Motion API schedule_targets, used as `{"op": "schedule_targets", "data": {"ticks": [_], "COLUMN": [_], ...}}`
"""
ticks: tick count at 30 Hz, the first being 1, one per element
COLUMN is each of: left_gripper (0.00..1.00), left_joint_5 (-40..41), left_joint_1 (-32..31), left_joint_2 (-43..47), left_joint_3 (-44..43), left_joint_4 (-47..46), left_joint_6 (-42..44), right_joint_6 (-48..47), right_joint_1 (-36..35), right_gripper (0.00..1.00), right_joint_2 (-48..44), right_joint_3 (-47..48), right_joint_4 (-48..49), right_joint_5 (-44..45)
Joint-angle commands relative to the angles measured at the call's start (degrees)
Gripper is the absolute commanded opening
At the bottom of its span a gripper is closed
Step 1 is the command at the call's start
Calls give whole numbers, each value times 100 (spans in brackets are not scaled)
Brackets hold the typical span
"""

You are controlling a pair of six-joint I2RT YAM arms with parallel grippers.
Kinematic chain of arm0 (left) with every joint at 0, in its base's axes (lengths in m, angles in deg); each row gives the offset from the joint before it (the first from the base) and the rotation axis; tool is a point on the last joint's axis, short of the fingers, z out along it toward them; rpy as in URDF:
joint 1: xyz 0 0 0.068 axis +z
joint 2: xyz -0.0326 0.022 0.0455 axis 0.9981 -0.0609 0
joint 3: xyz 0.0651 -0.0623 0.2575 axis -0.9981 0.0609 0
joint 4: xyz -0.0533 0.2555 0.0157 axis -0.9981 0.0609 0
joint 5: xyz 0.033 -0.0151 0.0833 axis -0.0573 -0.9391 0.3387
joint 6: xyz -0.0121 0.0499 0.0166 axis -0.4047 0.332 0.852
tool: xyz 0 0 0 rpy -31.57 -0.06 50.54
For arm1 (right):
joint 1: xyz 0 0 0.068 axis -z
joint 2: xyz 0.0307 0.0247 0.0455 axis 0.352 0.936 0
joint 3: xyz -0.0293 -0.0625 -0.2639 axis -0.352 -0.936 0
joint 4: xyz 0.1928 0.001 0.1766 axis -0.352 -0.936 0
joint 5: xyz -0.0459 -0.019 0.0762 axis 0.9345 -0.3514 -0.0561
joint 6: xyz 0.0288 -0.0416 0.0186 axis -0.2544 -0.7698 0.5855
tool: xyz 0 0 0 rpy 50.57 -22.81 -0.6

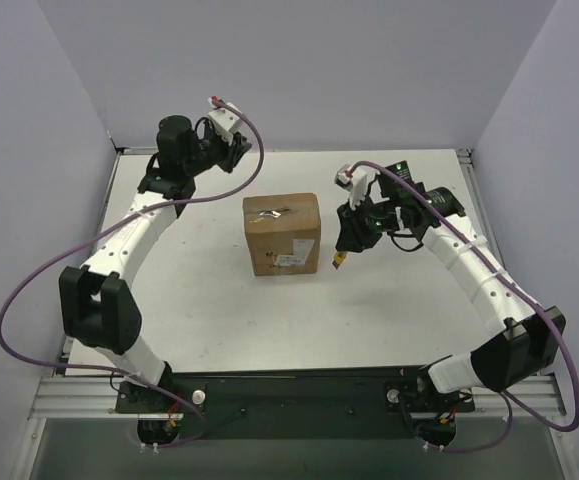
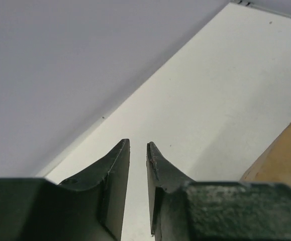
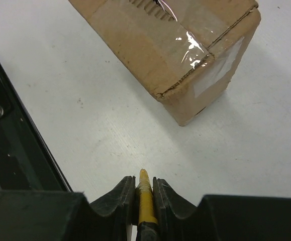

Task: Unpack the express box

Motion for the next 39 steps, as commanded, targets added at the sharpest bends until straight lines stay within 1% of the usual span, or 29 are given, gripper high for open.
{"op": "schedule_targets", "data": {"ticks": [1,2,4,5,6,9,14,16,17,20,24,25,27,29,31,35,36,38,39], "left_gripper": [28,28,28,28,28,28,29,30,30,31,32,32,32,32,32,37,40,43,45], "left_joint_5": [-818,-1228,-1407,-1486,-1644,-1952,-1970,-1988,-1979,-1988,-2076,-2093,-2225,-2322,-2524,-2752,-2805,-2849,-2806], "left_joint_1": [133,150,168,168,159,133,124,115,124,115,63,54,27,27,27,54,114,211,377], "left_joint_2": [-740,-811,-969,-1005,-1005,-804,48,451,584,1059,1516,1639,1754,1903,2052,2299,2326,2343,2361], "left_joint_3": [-430,-430,-352,-299,-168,149,1001,1273,1579,2064,2399,2435,2514,2540,2532,2295,2199,1952,1899], "left_joint_4": [433,415,319,310,118,-15,213,494,547,713,1257,1355,1652,1873,2146,2173,2182,2112,2094], "left_joint_6": [-191,-130,-208,-418,-498,-780,-824,-815,-815,-798,-491,-438,-253,-87,2,-243,-313,-455,-455], "right_joint_6": [-570,-624,-729,-730,-695,-598,-528,-519,-510,-475,-449,-448,-457,-422,-413,-431,-431,-413,-431], "right_joint_1": [-219,-272,-360,-395,-422,-509,-615,-633,-642,-677,-861,-896,-975,-1081,-1160,-1169,-1160,-1125,-1116], "right_gripper": [0,0,0,0,0,0,0,0,0,0,0,0,0,0,0,0,0,0,0], "right_joint_2": [285,346,592,671,829,1023,1208,1401,1497,1937,2726,2868,3262,3492,3721,3766,3714,3574,3512], "right_joint_3": [163,216,365,410,471,630,902,1121,1209,1745,2544,2885,3168,3502,3644,3636,3592,3522,3417], "right_joint_4": [60,51,34,33,33,77,349,420,464,508,526,526,578,666,710,772,763,772,763], "right_joint_5": [700,744,780,780,771,832,1183,1280,1289,1307,1368,1386,1430,1535,1605,1798,1843,1896,1905]}}
